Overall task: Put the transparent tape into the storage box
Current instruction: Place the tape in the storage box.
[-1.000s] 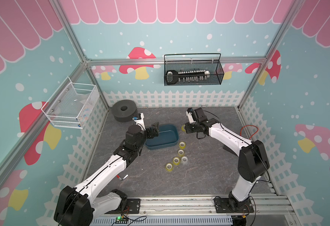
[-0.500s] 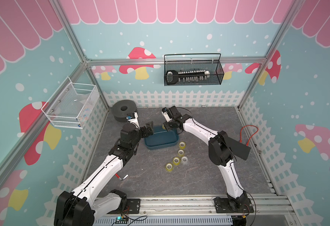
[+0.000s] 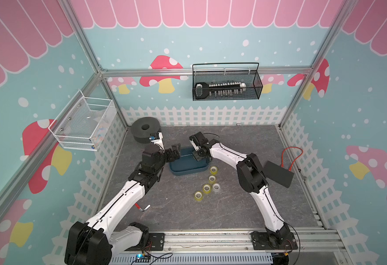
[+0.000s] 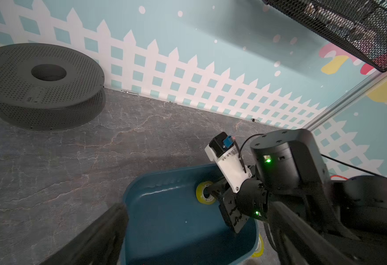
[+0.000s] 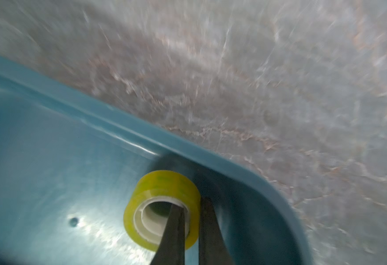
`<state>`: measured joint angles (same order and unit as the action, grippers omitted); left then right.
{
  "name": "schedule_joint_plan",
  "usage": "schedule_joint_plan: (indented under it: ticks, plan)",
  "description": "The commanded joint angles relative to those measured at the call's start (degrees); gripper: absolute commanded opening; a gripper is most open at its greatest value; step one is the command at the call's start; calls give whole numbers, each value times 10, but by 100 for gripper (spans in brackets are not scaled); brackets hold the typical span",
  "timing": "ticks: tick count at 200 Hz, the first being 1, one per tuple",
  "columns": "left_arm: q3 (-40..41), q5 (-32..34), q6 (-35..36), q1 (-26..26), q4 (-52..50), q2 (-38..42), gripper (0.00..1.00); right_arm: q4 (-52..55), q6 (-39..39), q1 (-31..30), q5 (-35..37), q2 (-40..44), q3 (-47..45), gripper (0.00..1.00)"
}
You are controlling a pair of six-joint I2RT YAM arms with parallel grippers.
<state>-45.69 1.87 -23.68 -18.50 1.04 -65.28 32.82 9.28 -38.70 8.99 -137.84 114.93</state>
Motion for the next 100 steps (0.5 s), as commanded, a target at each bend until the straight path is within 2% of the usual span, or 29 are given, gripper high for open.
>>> schedule_joint_plan:
  ticks: [1, 46, 100]
  plan:
    - [-10, -12, -2, 3, -4, -3, 99, 19, 1, -3, 21, -12, -1, 0]
    - [-14, -18, 0, 4, -1, -13, 99, 16, -4, -5, 28, -21, 7, 0]
    - [-10, -23, -2, 4, 2, -13, 99, 22, -4, -6, 32, -12, 5, 26]
